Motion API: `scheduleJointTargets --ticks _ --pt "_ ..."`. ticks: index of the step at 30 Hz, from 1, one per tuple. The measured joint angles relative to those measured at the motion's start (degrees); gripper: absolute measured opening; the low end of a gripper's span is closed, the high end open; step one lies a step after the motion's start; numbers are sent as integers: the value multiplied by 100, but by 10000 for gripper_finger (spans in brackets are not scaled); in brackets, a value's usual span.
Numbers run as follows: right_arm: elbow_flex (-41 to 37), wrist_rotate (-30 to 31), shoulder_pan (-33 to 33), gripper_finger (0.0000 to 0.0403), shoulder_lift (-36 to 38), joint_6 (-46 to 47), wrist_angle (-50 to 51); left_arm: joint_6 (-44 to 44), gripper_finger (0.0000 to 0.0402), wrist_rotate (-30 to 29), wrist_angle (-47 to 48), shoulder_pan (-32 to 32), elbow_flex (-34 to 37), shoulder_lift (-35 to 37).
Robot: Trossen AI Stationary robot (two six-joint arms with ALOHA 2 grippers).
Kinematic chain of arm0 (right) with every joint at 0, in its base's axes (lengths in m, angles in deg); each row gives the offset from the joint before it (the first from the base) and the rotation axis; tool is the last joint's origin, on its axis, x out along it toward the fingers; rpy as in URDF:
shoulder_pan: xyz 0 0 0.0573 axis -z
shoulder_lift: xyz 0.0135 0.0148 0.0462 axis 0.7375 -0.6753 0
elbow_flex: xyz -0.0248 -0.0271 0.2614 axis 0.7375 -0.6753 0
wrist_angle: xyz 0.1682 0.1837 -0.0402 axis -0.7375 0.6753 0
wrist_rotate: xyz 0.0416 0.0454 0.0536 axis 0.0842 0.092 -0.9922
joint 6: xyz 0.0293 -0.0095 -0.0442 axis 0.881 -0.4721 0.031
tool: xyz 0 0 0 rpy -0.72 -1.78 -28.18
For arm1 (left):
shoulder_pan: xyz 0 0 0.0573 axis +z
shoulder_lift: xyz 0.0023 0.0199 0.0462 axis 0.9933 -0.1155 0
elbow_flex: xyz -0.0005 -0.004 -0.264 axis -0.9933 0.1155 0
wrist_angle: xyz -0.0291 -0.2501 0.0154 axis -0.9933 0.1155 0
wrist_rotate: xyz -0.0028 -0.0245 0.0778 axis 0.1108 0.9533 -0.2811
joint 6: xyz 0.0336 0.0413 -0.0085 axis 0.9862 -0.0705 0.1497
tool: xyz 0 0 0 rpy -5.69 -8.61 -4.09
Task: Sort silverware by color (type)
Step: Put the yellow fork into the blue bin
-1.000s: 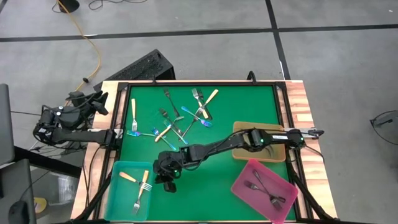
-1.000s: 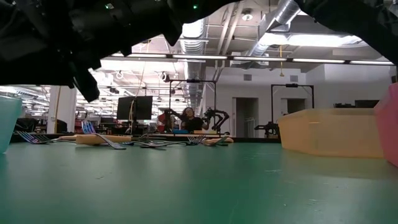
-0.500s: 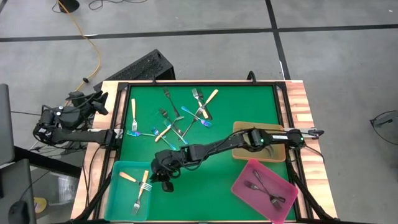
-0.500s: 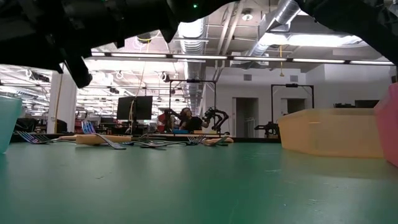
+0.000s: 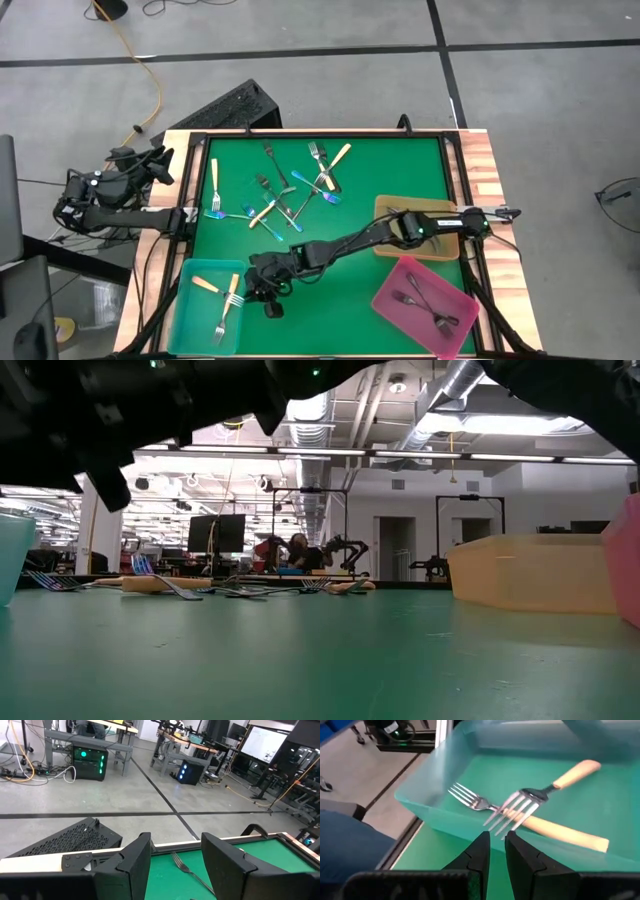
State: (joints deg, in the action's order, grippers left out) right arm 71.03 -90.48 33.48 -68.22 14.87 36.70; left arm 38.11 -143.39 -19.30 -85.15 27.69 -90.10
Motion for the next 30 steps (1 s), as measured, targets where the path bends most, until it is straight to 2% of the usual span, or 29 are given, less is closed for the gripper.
scheduleJointTargets --ticks 17,26,30 --pt "-7 172 58 83 -18 -34 -305 4 158 2 0 0 0 0" --pt "-7 163 -177 82 -16 -717 -392 5 158 1 -1 0 0 0" --pt "-7 671 -158 82 -16 -775 -380 5 158 2 -1 -1 0 0"
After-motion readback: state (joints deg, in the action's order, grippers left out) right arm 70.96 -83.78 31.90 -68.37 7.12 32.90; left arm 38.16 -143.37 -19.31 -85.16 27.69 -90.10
